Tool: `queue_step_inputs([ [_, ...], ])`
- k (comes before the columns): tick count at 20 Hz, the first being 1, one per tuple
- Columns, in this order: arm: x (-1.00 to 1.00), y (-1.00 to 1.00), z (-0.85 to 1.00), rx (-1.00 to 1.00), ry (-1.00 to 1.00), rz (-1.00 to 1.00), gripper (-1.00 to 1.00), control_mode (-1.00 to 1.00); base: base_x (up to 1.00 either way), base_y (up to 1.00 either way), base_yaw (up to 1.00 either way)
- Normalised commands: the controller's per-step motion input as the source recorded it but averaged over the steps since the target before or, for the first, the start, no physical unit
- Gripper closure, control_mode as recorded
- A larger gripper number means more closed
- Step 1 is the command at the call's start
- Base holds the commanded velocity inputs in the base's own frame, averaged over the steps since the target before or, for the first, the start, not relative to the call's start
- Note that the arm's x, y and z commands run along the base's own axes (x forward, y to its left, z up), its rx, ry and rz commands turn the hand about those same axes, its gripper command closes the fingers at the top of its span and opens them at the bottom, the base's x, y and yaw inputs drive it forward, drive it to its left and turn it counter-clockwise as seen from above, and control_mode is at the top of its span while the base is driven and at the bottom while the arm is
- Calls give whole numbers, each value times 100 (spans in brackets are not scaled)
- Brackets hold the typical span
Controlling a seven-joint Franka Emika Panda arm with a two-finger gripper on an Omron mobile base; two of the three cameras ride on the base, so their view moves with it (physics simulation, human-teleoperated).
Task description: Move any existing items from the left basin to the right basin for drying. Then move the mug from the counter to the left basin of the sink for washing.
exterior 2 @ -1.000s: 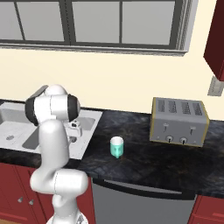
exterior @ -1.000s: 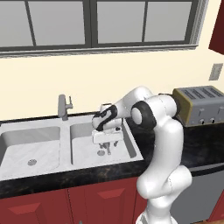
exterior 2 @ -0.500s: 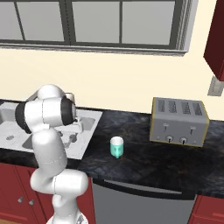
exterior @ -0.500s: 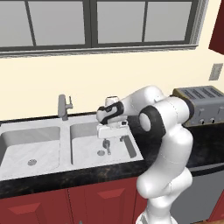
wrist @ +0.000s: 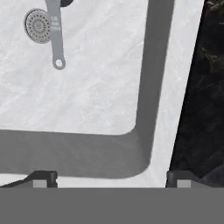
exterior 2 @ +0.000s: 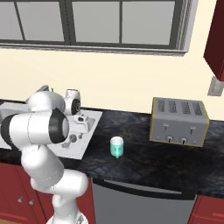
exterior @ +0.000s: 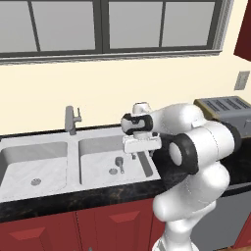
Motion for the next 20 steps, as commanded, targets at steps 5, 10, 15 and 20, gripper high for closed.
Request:
queue_step_inputs([
  [5,-67,-45,57,0,-2,0,-100,-100,0,0,0],
  [10,-62,-45,39,0,-2,2,-100,-100,0,0,0],
  [15,-58,-46,25,0,-5,5,-100,-100,0,0,0],
  [20,-60,-45,31,0,-7,6,-100,-100,0,0,0],
])
